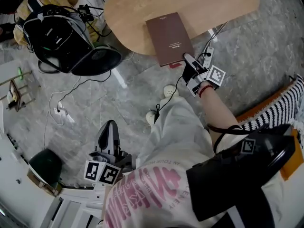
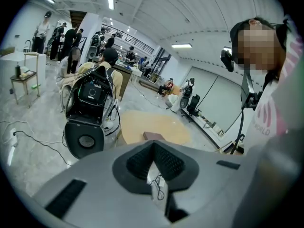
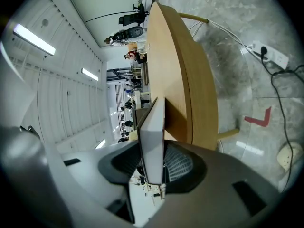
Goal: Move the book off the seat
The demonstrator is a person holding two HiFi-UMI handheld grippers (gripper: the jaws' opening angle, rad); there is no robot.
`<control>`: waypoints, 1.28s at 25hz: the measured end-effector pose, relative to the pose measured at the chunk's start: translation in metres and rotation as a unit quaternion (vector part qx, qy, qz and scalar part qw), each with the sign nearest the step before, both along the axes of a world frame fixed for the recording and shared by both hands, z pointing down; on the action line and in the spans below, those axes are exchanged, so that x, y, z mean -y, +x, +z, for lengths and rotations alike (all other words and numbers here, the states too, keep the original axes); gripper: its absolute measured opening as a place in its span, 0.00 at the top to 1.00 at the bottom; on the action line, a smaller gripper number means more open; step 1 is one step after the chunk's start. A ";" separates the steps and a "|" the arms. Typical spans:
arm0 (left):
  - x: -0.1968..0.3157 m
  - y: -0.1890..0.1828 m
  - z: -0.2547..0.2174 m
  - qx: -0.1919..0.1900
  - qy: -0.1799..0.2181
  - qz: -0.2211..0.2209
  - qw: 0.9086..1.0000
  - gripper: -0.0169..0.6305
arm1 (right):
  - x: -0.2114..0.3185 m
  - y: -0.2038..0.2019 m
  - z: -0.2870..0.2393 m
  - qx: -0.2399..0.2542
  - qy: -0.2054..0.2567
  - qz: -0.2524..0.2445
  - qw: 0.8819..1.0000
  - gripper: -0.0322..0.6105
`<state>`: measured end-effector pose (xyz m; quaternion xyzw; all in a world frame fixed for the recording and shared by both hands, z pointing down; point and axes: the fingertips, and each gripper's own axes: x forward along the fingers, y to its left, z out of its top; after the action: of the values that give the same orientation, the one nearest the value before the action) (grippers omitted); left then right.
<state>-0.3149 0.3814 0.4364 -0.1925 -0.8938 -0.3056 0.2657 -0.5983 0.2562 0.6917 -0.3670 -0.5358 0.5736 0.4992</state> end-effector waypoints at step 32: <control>-0.003 0.019 0.012 -0.022 0.027 -0.054 0.998 0.96 | 0.001 0.010 0.071 -0.015 0.110 0.007 0.994 0.67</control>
<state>-0.2956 0.3842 0.4486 -0.2395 -0.8676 -0.3392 0.2735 -0.5880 0.2550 0.7625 -0.2970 -0.5907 0.5204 0.5405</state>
